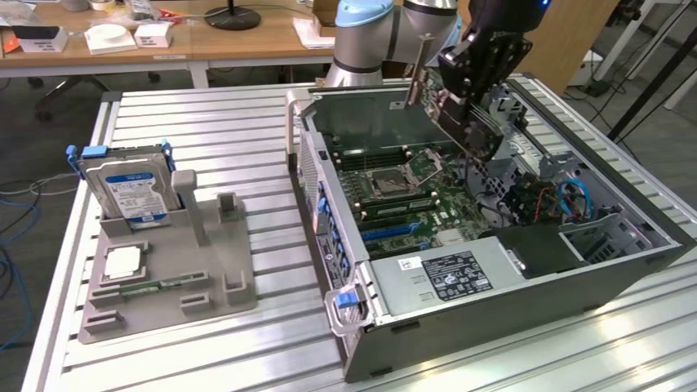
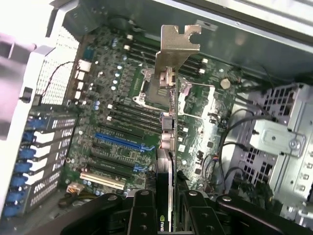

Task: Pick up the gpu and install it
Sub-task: 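Pick up the gpu and move the gpu toward the slot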

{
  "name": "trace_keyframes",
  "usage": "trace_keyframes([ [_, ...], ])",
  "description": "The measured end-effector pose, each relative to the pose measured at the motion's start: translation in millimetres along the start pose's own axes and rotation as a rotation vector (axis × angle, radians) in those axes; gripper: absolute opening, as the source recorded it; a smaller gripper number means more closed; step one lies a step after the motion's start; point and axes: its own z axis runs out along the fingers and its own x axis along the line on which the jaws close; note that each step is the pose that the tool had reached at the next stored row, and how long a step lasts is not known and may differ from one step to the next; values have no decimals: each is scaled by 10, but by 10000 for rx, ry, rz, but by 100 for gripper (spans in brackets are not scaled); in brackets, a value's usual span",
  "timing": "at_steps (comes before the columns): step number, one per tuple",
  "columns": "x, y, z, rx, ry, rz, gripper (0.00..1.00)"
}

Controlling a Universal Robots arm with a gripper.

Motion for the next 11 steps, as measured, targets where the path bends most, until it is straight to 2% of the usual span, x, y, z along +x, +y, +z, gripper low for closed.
trace_keyframes([
  [11,0,0,0,-48,80,-1942,26],
])
